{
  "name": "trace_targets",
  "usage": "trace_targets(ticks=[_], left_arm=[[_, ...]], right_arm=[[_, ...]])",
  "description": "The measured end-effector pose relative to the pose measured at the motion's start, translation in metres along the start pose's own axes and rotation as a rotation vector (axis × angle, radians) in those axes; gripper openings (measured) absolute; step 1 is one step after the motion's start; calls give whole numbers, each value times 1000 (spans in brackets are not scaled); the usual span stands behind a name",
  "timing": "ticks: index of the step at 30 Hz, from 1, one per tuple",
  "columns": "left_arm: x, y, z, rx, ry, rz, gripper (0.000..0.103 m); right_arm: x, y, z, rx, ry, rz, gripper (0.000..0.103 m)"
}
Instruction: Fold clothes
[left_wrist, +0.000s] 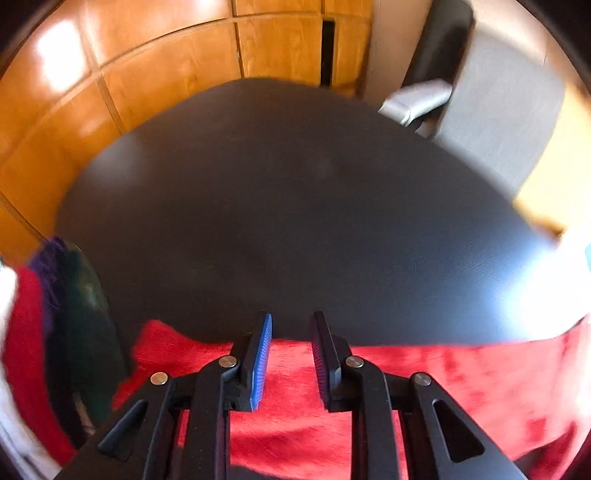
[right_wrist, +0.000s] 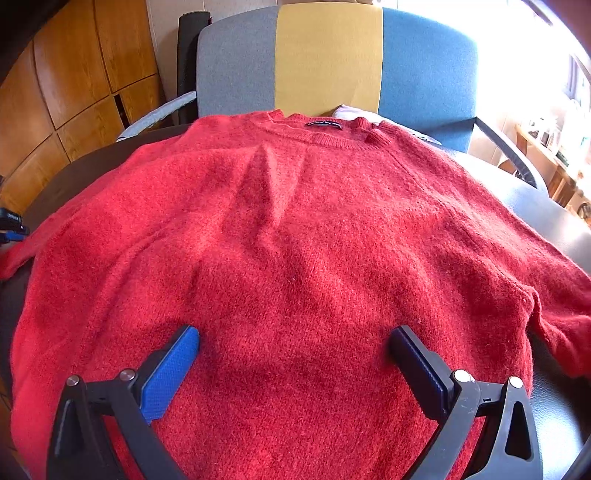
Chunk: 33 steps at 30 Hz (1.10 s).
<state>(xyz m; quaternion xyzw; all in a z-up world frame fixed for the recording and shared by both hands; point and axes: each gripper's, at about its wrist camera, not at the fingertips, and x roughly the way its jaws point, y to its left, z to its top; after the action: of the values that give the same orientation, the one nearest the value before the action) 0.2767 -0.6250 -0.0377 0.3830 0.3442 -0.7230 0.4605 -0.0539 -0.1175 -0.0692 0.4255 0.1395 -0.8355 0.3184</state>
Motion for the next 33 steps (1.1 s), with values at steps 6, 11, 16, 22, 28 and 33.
trace_targets(ticks=[6,11,16,22,28,33], left_arm=[[-51,-51,-83,184,90,-647,34],[-61,-86,-158,333,247,-864,46],[-52,-111,-172,335,281,-891,52],[-36,-131,-177,359,355,-945,57],[-35,-152,-203,458,493,-1046,57],[-56,-154,-225,558,568,-1095,49]], right_arm=[[0,-3,-1,-2,-6,9,103],[-1,-4,-2,-2,-10,13,103],[-2,-5,-2,-4,-12,17,103],[-3,-7,-2,-6,-13,19,103],[-3,-9,-2,-1,-16,28,103],[-2,-10,-2,0,-18,32,103]])
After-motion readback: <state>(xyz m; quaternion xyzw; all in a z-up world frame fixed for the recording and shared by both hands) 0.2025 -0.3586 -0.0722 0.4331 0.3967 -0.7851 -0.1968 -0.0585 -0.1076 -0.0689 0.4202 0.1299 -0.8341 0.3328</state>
